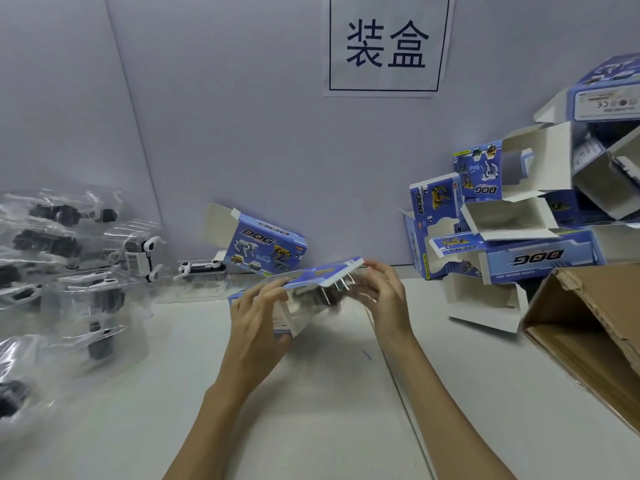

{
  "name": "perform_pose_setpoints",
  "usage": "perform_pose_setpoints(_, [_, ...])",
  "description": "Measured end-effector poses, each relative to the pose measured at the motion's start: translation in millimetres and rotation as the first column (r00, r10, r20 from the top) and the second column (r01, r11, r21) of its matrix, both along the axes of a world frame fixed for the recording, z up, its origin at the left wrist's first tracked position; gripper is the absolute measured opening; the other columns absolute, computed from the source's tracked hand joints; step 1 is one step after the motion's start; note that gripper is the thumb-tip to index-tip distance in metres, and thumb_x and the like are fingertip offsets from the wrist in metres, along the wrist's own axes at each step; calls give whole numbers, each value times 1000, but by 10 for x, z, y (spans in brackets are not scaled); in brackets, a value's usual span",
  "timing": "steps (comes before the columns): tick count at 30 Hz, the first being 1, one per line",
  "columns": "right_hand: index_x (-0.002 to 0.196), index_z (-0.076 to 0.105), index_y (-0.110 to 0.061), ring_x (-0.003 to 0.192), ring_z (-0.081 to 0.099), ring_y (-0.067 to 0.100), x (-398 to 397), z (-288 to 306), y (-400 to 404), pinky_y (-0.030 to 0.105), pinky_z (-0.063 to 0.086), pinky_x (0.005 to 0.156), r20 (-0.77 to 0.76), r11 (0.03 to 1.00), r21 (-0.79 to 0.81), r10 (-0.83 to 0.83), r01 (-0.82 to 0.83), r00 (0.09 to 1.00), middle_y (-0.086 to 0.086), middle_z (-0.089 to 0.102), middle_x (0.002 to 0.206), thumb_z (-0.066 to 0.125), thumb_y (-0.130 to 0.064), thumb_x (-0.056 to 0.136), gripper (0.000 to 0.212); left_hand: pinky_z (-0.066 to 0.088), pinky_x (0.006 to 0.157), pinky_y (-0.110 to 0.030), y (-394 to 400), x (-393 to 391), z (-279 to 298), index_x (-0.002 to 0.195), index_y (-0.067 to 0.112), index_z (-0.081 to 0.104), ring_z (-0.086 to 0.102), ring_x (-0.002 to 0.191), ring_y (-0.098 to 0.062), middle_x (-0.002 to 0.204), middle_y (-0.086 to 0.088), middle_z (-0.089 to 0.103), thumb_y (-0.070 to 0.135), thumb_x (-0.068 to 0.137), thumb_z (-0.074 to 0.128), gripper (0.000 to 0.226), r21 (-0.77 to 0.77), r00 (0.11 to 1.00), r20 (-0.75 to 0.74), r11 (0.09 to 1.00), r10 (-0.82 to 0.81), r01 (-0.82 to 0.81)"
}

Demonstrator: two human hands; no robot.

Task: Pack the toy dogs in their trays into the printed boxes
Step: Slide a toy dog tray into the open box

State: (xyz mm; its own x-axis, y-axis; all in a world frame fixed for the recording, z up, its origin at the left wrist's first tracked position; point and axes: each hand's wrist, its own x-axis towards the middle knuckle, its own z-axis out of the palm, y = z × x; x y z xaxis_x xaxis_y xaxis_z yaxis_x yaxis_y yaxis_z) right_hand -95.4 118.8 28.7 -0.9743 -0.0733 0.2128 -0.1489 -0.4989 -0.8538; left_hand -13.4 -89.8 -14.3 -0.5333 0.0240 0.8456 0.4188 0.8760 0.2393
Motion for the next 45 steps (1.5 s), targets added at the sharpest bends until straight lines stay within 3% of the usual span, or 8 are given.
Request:
perform_pose_setpoints(6, [112, 59, -21, 120, 63, 16, 248, -112, -296, 38, 50, 102, -500, 877, 292, -201, 382, 842, 2, 65, 128, 70, -5, 98, 24, 53, 89, -35, 182, 68, 117, 140, 55, 36, 54, 118, -19, 138, 40, 42, -4, 62, 92, 113, 236, 992, -71, 965, -102, 116])
perform_pose_setpoints(9, [106, 71, -19, 139, 50, 22, 276, -124, -337, 47, 37, 114, -651, 675, 413, -251, 612, 717, 2, 56, 147, 71, -6, 97, 16, 55, 94, -43, 232, 78, 132, 143, 57, 34, 51, 126, -14, 141, 37, 42, 2, 67, 92, 110, 234, 989, -54, 961, -139, 147])
perform_pose_setpoints(12, [125, 69, -16, 141, 51, 13, 250, -29, -158, 51, 36, 116, -760, 682, 353, -191, 640, 622, -6, 60, 146, 58, -14, 103, 25, 50, 104, -34, 184, 85, 189, 147, 46, 41, 48, 136, -17, 148, 19, 46, 25, 81, 81, 80, 274, 979, -52, 940, -195, 202])
perform_pose_setpoints(17, [136, 61, -13, 146, 45, 7, 315, 79, -66, 19, 38, 115, -727, 827, 346, -62, 443, 684, -4, 53, 155, 52, -14, 106, 32, 58, 97, -33, 261, 114, 299, 150, 41, 44, 55, 128, -19, 150, 16, 49, 23, 89, 78, 72, 544, 913, 27, 772, -408, 329])
perform_pose_setpoints(23, [143, 59, -16, 133, 57, 8, 294, -5, -93, 24, 48, 109, -736, 779, 403, -37, 480, 676, -6, 64, 140, 56, -12, 106, 37, 51, 107, -53, 197, 123, 330, 153, 60, 31, 46, 141, -15, 158, 36, 32, 30, 89, 75, 83, 650, 860, 130, 697, -494, 302])
perform_pose_setpoints(26, [132, 65, -13, 123, 60, 13, 274, -11, -166, 26, 51, 103, -755, 724, 439, -23, 532, 655, -2, 66, 128, 60, -10, 105, 28, 58, 89, -21, 202, 92, 341, 152, 62, 29, 49, 130, 7, 151, 44, 34, 34, 93, 73, 79, 634, 876, 115, 714, -467, 297])
perform_pose_setpoints(36, [126, 64, -18, 115, 65, 10, 250, 76, -57, 17, 50, 95, -750, 777, 347, -106, 525, 653, -9, 69, 121, 72, -22, 99, 28, 62, 87, -30, 272, -28, 384, 141, 47, 57, 52, 133, 1, 140, 21, 52, 42, 93, 73, 51, 579, 883, 136, 759, -449, 296])
perform_pose_setpoints(45, [93, 69, -12, 104, 59, 14, 179, -18, -129, 42, 54, 87, -796, 714, 345, -121, 609, 592, -4, 61, 104, 63, -26, 102, 18, 55, 93, -31, 376, -146, 427, 104, 28, 73, 57, 128, -16, 118, 5, 63, 47, 99, 66, 21, 638, 925, 30, 720, -378, 273])
